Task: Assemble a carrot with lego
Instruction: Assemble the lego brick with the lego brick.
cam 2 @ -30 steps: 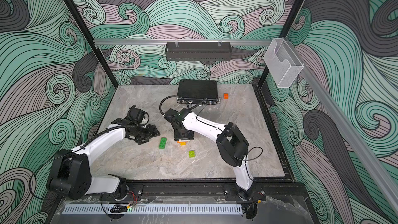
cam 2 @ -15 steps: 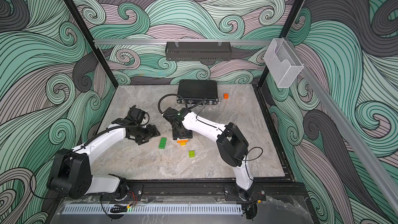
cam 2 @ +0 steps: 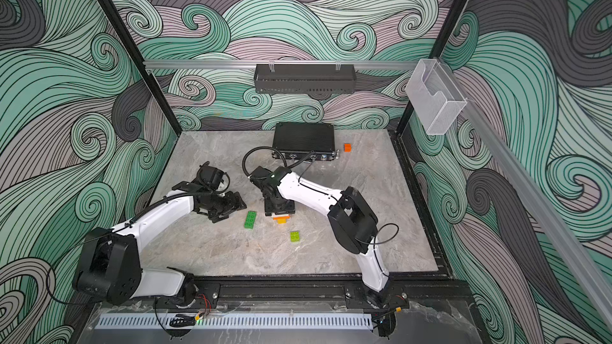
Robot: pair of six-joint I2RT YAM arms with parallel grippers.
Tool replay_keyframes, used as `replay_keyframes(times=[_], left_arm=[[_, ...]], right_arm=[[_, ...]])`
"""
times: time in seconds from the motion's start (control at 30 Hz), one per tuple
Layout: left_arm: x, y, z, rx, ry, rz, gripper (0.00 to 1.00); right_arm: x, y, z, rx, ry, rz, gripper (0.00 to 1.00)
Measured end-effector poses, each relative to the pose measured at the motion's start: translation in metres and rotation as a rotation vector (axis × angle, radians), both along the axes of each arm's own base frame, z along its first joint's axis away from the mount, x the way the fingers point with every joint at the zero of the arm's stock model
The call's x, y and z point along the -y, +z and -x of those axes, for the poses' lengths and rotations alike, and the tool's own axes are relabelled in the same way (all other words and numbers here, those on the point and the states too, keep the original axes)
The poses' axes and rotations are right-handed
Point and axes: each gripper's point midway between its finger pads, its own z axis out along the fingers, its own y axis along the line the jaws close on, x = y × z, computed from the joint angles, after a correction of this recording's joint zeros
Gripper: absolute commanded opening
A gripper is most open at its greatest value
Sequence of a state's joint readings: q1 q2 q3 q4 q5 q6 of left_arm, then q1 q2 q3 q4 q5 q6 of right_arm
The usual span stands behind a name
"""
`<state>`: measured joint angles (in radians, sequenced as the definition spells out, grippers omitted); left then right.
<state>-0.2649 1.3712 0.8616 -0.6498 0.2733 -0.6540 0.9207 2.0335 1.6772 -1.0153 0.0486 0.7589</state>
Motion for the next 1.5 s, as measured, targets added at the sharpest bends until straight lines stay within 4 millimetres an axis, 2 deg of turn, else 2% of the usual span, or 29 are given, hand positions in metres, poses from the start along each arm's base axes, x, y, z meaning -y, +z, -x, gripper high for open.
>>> replay_keyframes(times=[0.73, 1.1, 1.5], left_arm=[[0.000, 0.000, 0.000, 0.000, 0.000, 0.000, 0.80], [0.000, 0.000, 0.000, 0.000, 0.000, 0.000, 0.80], [0.000, 0.000, 0.000, 0.000, 0.000, 0.000, 0.80]], right_arm=[[-0.001, 0.003, -0.002, -0.002, -0.003, -0.013, 0.52], [0.008, 0.000, 0.003, -0.018, -0.028, -0.020, 0.57], [0.009, -0.001, 0.003, -0.030, -0.040, -0.038, 0.58]])
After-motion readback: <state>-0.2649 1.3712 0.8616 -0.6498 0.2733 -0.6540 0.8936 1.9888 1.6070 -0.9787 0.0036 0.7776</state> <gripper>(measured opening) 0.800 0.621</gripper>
